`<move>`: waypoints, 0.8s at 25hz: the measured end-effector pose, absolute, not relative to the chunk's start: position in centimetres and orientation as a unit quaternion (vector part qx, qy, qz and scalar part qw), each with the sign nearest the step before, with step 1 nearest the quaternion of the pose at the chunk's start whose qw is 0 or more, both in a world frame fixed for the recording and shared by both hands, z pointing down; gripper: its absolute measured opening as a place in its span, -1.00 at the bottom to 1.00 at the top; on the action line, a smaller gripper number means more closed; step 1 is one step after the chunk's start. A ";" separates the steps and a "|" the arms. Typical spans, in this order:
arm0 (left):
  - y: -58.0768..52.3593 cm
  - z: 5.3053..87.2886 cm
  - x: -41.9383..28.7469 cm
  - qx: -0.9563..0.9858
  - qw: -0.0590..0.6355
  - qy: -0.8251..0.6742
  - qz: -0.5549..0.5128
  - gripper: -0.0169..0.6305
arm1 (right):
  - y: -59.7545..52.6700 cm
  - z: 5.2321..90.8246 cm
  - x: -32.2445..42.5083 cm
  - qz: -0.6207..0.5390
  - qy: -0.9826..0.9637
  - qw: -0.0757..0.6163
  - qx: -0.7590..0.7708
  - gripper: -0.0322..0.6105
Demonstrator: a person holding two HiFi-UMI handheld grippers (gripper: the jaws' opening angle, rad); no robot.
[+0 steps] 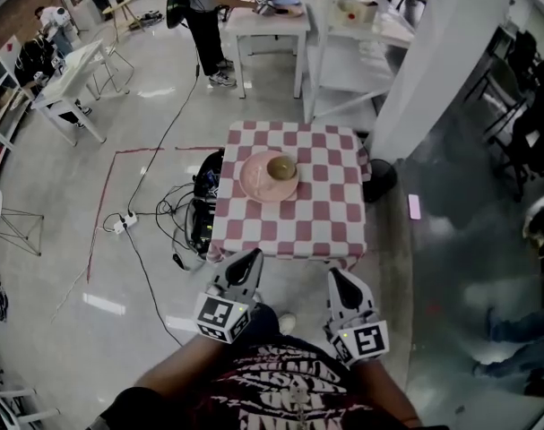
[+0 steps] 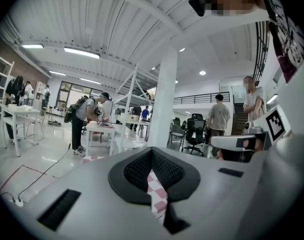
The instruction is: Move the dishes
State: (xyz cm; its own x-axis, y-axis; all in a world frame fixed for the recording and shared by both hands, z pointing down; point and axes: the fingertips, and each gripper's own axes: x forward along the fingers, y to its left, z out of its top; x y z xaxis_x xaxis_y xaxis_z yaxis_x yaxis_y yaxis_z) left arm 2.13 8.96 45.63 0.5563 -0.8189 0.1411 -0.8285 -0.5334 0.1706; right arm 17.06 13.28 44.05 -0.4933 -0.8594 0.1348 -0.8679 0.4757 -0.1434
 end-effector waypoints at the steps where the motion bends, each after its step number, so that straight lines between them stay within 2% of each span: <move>1: 9.0 45.7 2.2 0.875 0.109 -0.471 0.022 -0.87 | 13.3 44.0 17.1 0.095 -0.859 0.021 0.502 -0.79; 20: 7.9 44.4 3.5 0.878 0.103 -0.467 0.019 -0.87 | 12.7 43.3 18.6 0.095 -0.856 0.016 0.507 -0.79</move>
